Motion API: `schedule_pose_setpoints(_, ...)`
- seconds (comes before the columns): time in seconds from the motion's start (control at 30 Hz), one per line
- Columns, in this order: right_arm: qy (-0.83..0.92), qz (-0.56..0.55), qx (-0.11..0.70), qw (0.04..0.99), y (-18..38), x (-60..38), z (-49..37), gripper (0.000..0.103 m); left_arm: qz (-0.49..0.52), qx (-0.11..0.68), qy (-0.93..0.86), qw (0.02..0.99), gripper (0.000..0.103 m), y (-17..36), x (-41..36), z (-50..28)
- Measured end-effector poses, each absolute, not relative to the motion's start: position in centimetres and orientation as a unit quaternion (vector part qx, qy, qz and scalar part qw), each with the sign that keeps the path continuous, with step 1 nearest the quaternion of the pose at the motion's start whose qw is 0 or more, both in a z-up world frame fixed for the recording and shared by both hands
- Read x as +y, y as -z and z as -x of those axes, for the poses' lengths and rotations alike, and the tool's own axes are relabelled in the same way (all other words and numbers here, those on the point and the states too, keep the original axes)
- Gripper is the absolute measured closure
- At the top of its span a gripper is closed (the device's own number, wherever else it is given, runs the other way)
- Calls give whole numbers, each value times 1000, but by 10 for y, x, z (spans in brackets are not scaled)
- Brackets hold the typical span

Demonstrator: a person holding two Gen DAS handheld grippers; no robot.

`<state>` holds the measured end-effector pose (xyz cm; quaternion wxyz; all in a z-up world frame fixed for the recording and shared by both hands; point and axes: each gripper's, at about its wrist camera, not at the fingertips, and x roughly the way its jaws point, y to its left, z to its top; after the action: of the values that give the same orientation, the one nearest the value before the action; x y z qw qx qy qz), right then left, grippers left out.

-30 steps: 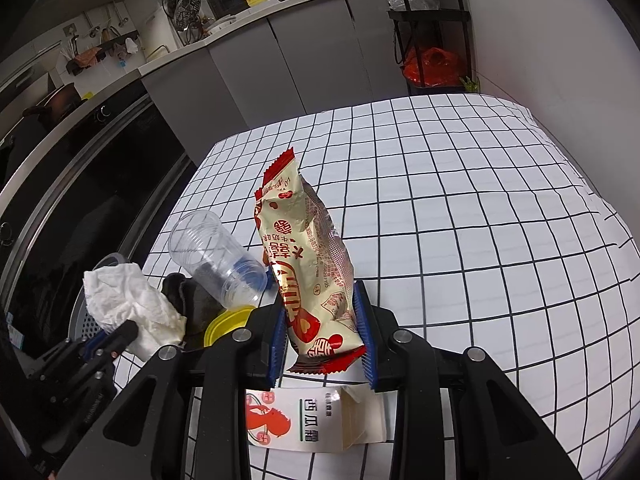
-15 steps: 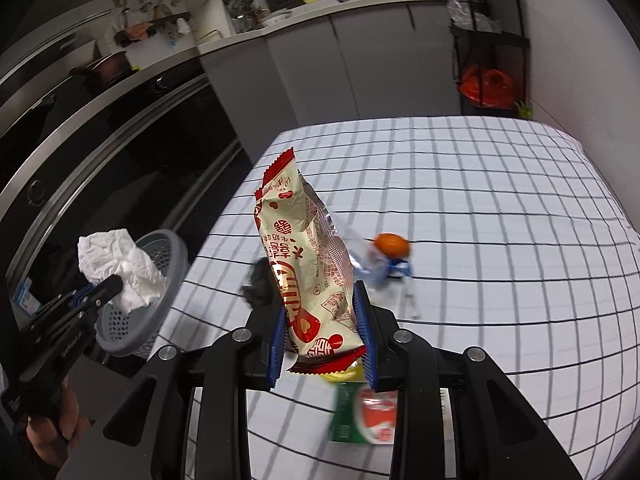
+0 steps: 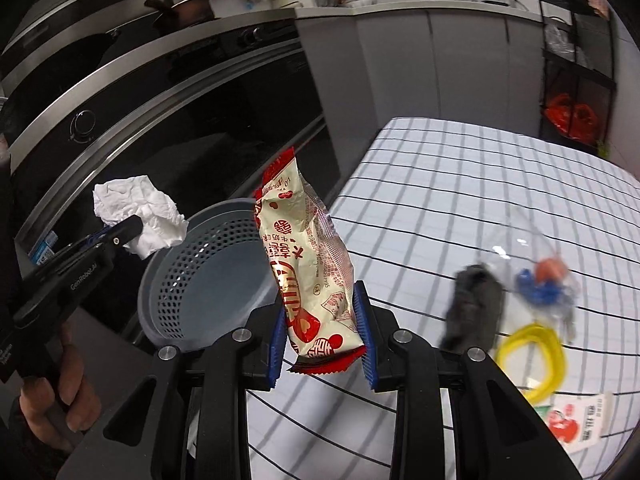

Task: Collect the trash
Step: 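Carry tissue and wrapper over the grey basket and open the left tool, then move both open tools from the basket back over the table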

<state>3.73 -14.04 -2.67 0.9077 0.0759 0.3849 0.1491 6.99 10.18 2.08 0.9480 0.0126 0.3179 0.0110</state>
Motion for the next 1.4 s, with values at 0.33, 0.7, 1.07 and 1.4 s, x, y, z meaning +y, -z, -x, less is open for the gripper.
schedule_pose_setpoints(0.33, -172, -55, 410, 894, 42, -80, -83, 73, 20, 351, -9, 936, 93, 2, 144, -92)
schedule_pose_setpoints(0.7, -192, -39, 446, 873, 67, -40, -109, 73, 38, 394, -15, 918, 93, 28, 162, -106)
schedule_pose_setpoints(1.07, -197, -44, 415, 887, 57, -42, -102, 44, 49, 398, -28, 916, 61, 30, 174, -106)
schedule_pose_setpoints(1.4, -196, -47, 415, 887, 56, -44, -94, 44, 47, 391, -34, 919, 51, 26, 174, -103)
